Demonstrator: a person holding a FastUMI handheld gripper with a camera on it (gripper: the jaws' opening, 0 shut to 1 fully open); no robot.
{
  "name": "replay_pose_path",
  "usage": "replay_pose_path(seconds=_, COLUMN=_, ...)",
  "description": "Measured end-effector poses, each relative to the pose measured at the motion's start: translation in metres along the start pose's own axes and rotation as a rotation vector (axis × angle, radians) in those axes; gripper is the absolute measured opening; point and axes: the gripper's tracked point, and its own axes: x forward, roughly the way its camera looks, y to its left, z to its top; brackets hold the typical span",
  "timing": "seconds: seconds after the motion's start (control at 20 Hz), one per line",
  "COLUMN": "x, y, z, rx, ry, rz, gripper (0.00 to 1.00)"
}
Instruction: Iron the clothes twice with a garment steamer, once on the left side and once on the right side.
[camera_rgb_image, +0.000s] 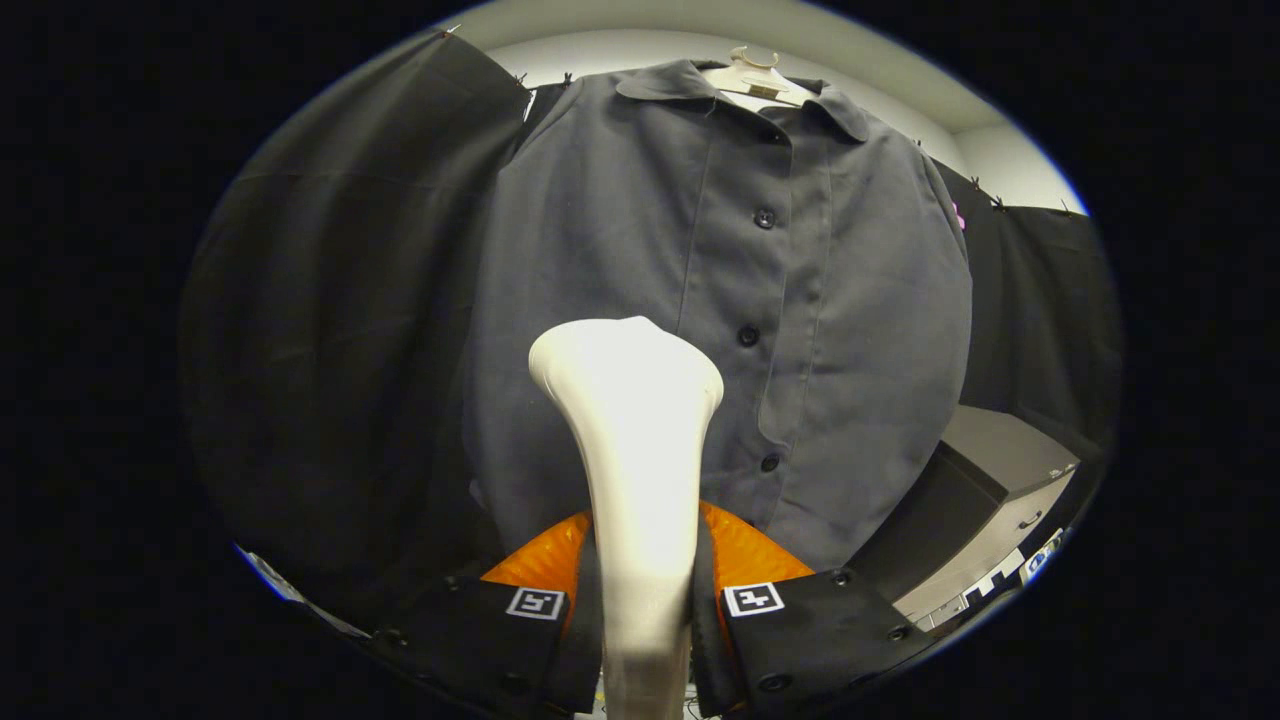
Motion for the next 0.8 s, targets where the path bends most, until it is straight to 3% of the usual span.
replay_pose_path(seconds=0.35, x=0.002, y=0.002, z=-0.017, rx=0.003, ry=0.038, rz=0.010, gripper=0.44)
replay_pose_path(seconds=0.8, x=-0.020, y=-0.008, z=0.007, rx=0.029, ry=-0.019, rz=0.019, gripper=0.44)
